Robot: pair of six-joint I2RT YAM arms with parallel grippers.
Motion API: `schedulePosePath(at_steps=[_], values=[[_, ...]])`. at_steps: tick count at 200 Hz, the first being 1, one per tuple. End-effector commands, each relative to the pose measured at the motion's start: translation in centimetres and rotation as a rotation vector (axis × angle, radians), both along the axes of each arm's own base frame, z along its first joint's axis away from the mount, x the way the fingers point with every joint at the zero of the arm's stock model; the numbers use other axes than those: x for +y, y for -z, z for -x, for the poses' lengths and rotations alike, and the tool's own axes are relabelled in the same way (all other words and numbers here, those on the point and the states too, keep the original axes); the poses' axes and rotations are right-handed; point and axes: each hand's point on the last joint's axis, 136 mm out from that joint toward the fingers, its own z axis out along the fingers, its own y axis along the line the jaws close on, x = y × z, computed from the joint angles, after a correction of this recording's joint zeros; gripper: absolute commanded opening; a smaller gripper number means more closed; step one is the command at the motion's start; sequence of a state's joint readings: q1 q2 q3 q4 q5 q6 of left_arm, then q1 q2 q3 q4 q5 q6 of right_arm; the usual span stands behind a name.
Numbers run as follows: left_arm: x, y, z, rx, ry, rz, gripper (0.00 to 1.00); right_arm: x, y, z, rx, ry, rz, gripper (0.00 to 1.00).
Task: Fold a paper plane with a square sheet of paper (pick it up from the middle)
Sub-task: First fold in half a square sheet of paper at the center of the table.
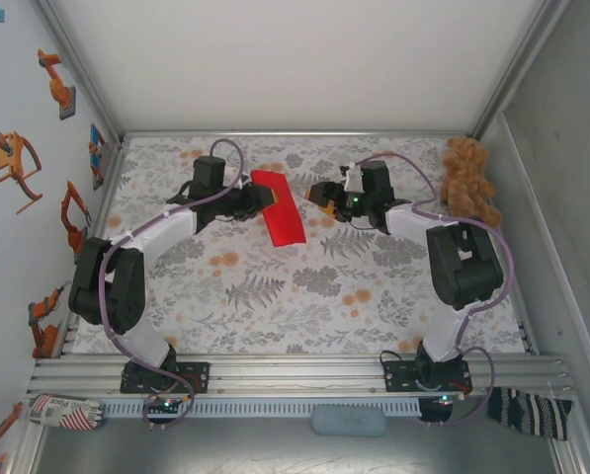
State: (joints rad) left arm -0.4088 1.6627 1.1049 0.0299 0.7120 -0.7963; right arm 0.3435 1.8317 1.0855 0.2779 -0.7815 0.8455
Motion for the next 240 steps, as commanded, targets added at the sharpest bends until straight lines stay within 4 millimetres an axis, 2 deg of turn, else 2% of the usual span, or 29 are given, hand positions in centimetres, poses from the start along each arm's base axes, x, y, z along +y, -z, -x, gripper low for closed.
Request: schedulePosePath(at_steps=[1,26,59,131,159,217,229,240], values=[[-1.5,-3.7,0.5,-0.038,0.097,0.153,0.24,1.3,-3.6,0.6,-0.076,-0.080,-0.119,0.79],[-1.9,-3.8,0.3,-0.032,0.122,0.171,0.24,1.9,-3.9,0.6,-0.064,-0.116,-0.168,0.79],[-2.5,-3.7,0.1,-0.012,0.140,0.209,0.24,2.5,-3.0,0.6,-0.026,-0.146,-0.175,0.79],[-2.4,-2.5,-0.4,0.028,0.139,0.211,0.24,3.9,-5.5,1.8,-0.074,-0.245,-0.239,0.67],[-2.0,-1.7,-0.3,0.045,0.138,0.191,0.24,3.8,-6.2,1.8,-0.094,-0.245,-0.240,0.58],[-1.3,-0.5,0.1,0.065,0.145,0.144,0.24,3.1,-5.8,1.7,-0.104,-0.212,-0.149,0.38],[-1.2,-0.2,0.1,0.071,0.143,0.138,0.24,3.1,-5.7,1.7,-0.102,-0.210,-0.141,0.31],[-1.2,0.0,0.0,0.074,0.143,0.134,0.25,3.0,-5.6,1.7,-0.096,-0.208,-0.136,0.19]])
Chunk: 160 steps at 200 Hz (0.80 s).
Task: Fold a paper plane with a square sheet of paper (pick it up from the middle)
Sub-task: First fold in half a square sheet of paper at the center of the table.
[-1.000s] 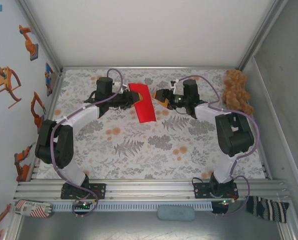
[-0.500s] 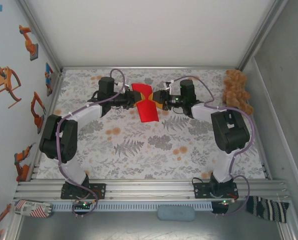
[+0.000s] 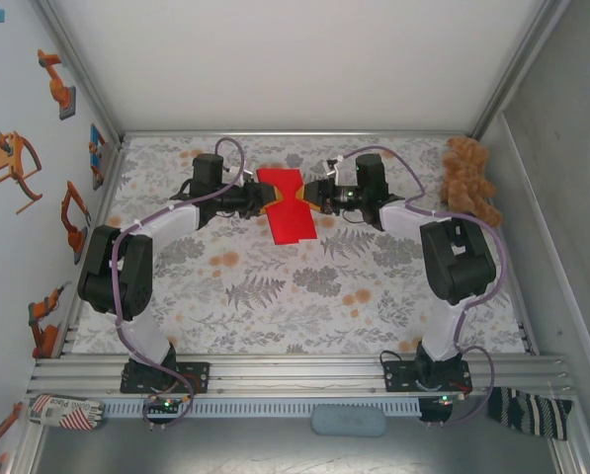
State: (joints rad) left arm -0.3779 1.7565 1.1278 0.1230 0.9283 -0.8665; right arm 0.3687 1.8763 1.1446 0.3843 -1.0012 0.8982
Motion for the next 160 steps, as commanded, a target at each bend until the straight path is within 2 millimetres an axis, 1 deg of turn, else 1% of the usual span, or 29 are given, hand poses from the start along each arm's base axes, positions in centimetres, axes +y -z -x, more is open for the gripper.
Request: schedulePosePath(at_steps=[1,9,13,40,58,70,82,86,96,113,135,150,160], values=[[0.0,-0.1,-0.2,-0.019,0.026,-0.005,0.25,-0.1,-2.3,-0.1,-0.069,0.000,0.010,0.18],[0.1,0.0,-0.2,-0.016,0.026,-0.009,0.25,-0.1,-2.2,-0.1,-0.061,0.001,0.019,0.12],[0.1,0.2,-0.2,-0.013,0.024,-0.014,0.26,-0.2,-2.1,-0.2,-0.061,0.003,0.024,0.10],[0.4,1.4,-0.3,0.008,0.013,-0.050,0.29,-0.4,-1.5,-0.2,-0.043,0.015,0.050,0.06],[0.6,2.1,-0.3,0.023,0.007,-0.070,0.35,-0.5,-1.5,-0.2,-0.039,0.025,0.056,0.02],[0.9,2.5,-0.5,0.026,-0.009,-0.092,0.45,-0.5,-1.5,-0.2,-0.032,0.036,0.064,0.01],[1.5,2.8,-0.9,0.028,-0.042,-0.121,0.56,-0.8,-1.5,-0.4,-0.029,0.056,0.082,0.00],[1.9,3.0,-1.0,0.033,-0.059,-0.135,0.60,-0.9,-1.6,-0.5,-0.030,0.064,0.089,0.00],[2.8,3.3,-1.4,0.034,-0.101,-0.170,0.66,-1.3,-1.8,-0.7,-0.035,0.085,0.112,0.00],[4.2,3.8,-1.9,0.034,-0.179,-0.204,0.80,-2.2,-2.0,-0.9,-0.047,0.127,0.172,0.00],[5.4,3.6,-2.4,0.024,-0.257,-0.185,0.87,-3.3,-2.3,-1.0,-0.072,0.160,0.258,0.00],[5.6,3.2,-2.5,0.012,-0.289,-0.156,0.92,-3.3,-2.8,-1.0,-0.073,0.164,0.266,0.00],[5.6,2.9,-2.6,0.004,-0.302,-0.132,0.92,-2.9,-3.1,-1.0,-0.072,0.162,0.258,0.00]])
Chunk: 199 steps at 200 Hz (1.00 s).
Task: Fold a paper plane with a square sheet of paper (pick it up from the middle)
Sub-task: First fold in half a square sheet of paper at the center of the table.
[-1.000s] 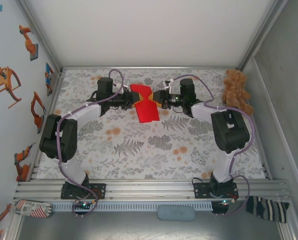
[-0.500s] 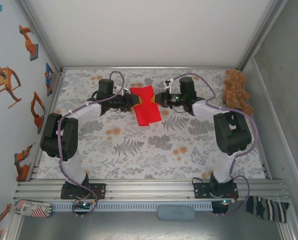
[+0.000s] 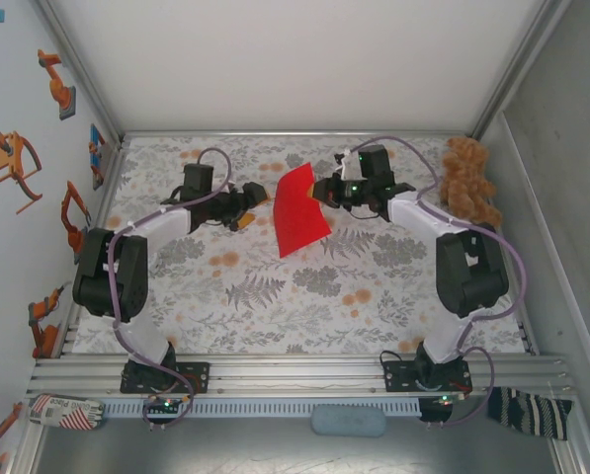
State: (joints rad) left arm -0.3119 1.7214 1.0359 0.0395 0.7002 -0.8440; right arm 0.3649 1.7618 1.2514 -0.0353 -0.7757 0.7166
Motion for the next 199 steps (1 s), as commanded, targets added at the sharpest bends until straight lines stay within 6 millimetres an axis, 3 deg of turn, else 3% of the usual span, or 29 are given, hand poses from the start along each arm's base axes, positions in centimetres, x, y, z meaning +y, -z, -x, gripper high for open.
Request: schedulePosePath(at_steps=[1,33,49,83,124,155,199], values=[[0.2,-2.1,-0.9,-0.073,-0.066,0.050,0.92,-0.4,-1.8,-0.1,-0.046,0.018,0.041,0.00],[0.5,-2.4,-0.9,-0.097,-0.105,0.084,0.93,1.7,-3.4,-0.1,-0.059,0.010,-0.015,0.00],[1.1,-1.7,-0.8,-0.088,-0.137,0.080,0.94,2.8,-3.0,-0.3,-0.041,0.007,-0.038,0.00],[1.5,0.2,-0.4,-0.043,-0.158,0.068,0.94,4.8,1.1,-1.4,0.102,0.037,-0.109,0.00],[1.4,2.1,0.3,0.001,-0.150,0.021,0.94,4.8,5.9,-3.0,0.174,0.094,-0.075,0.00],[0.5,3.8,1.2,0.045,-0.098,-0.131,0.91,4.9,9.6,-3.0,0.231,0.086,-0.035,0.00],[-1.8,5.4,1.7,0.076,0.004,-0.298,0.85,4.1,12.2,-3.0,0.226,0.089,0.056,0.00]])
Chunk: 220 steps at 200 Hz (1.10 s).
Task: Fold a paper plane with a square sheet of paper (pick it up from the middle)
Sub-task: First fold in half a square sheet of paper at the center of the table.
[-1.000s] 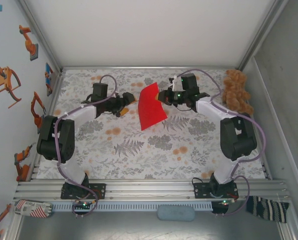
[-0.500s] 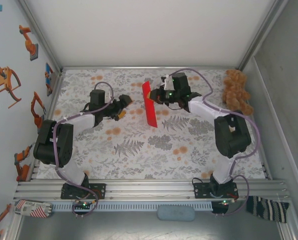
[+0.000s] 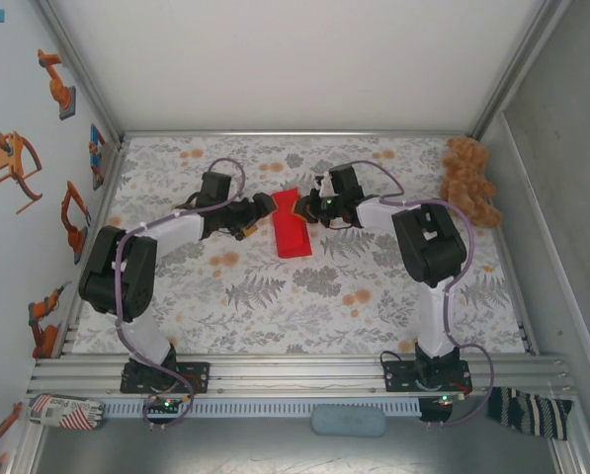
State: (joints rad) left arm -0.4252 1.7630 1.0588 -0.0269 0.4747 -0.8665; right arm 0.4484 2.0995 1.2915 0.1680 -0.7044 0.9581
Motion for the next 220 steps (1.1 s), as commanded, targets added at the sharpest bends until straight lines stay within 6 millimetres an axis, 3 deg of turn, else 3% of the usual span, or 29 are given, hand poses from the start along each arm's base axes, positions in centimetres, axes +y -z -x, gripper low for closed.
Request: schedulePosePath(at_steps=[1,53,133,197,220], values=[[-0.2,2.1,1.0,0.051,0.061,-0.122,0.85,-0.4,0.3,-0.9,-0.047,-0.001,0.046,0.00],[-1.9,3.9,0.1,0.097,0.059,-0.127,0.71,-1.3,1.7,-1.1,-0.045,0.001,0.077,0.00],[-3.1,5.7,-0.5,0.126,0.083,-0.168,0.56,-1.2,1.9,-1.3,-0.048,-0.029,0.048,0.00],[-2.5,7.7,0.1,0.190,0.091,-0.255,0.53,-1.0,2.3,-1.1,-0.029,-0.041,0.037,0.01],[-1.2,9.2,0.8,0.244,0.068,-0.337,0.48,-1.3,1.9,-1.2,-0.031,-0.029,0.049,0.09]])
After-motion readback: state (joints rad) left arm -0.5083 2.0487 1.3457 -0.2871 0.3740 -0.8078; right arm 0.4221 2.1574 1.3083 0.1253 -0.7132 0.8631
